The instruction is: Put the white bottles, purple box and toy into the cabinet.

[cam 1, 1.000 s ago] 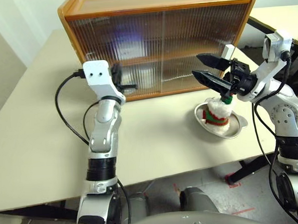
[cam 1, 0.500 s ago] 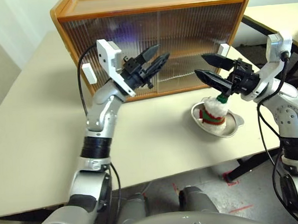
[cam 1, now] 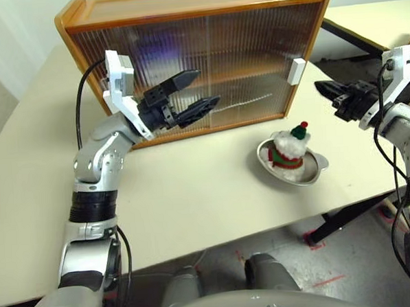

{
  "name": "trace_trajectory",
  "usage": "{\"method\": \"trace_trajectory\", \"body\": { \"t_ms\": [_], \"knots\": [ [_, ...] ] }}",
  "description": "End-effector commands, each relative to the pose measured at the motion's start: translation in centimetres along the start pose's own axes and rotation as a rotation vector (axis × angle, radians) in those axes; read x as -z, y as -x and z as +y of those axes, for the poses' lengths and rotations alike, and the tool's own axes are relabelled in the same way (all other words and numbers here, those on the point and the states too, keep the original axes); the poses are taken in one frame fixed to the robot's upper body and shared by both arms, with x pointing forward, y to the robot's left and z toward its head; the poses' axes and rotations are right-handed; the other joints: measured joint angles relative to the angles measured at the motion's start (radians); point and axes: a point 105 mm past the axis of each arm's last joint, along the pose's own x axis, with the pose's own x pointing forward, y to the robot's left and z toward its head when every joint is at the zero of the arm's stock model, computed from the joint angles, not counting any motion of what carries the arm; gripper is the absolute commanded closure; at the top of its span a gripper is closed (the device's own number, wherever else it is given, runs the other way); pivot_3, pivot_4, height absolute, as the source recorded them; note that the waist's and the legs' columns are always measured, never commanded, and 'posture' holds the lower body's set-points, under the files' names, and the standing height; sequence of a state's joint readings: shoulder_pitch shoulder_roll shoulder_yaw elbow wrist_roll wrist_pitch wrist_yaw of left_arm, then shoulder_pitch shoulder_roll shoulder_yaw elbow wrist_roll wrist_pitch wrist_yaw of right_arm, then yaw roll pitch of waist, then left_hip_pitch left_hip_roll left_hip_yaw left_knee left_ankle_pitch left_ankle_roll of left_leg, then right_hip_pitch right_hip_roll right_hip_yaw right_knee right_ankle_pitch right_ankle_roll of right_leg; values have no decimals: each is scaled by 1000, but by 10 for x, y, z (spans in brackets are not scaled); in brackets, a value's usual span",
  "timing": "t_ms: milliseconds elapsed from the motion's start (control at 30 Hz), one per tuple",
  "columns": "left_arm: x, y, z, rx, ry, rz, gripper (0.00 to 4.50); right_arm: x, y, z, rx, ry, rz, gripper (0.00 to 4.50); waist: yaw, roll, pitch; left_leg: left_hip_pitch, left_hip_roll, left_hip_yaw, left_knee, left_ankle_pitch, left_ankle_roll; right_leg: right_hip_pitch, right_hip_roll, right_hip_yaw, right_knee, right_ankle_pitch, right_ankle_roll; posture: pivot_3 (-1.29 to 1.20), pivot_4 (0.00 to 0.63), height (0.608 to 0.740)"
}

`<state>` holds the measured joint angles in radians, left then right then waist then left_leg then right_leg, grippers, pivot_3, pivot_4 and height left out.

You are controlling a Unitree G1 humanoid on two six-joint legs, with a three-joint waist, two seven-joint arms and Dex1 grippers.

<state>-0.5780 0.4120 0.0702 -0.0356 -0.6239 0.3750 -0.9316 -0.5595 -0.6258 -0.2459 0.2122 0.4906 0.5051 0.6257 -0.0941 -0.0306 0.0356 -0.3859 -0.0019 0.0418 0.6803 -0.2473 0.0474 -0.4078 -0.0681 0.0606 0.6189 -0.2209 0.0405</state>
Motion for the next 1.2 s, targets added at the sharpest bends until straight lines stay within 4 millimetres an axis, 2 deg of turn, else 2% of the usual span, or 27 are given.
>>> {"method": "trace_trajectory", "body": {
  "t_ms": [33,200,333,567,833,1200],
  "knots": [
    [-1,5,2,-65,-12,3,0,6,-8,-11,47,18,58,4465,3,0,0,0,0,0,0,0,0,0,0,0,0,0,0,-46,0,740],
    [5,10,7,-220,-104,34,0,8,-24,-30,150,59,107,4465,6,0,0,0,0,0,0,0,0,0,-1,1,0,1,-1,-20,0,740],
    [5,10,8,-303,-162,47,0,8,-36,-31,152,74,120,4465,14,0,0,-1,-1,0,0,0,1,0,-1,1,0,2,-3,3,0,740],
    [2,11,6,-313,-156,43,0,8,-51,-32,167,78,123,4465,33,0,0,-1,0,0,0,0,1,0,0,0,0,3,-3,19,0,740],
    [1,11,5,-319,-153,38,0,9,-63,-20,137,82,129,4465,31,0,0,0,0,0,0,0,1,0,0,1,0,4,-4,20,0,740],
    [2,10,6,-321,-152,33,0,9,-77,13,51,78,125,4465,32,1,0,1,0,0,0,0,1,0,0,0,1,4,-4,18,0,740]
  ]
}}
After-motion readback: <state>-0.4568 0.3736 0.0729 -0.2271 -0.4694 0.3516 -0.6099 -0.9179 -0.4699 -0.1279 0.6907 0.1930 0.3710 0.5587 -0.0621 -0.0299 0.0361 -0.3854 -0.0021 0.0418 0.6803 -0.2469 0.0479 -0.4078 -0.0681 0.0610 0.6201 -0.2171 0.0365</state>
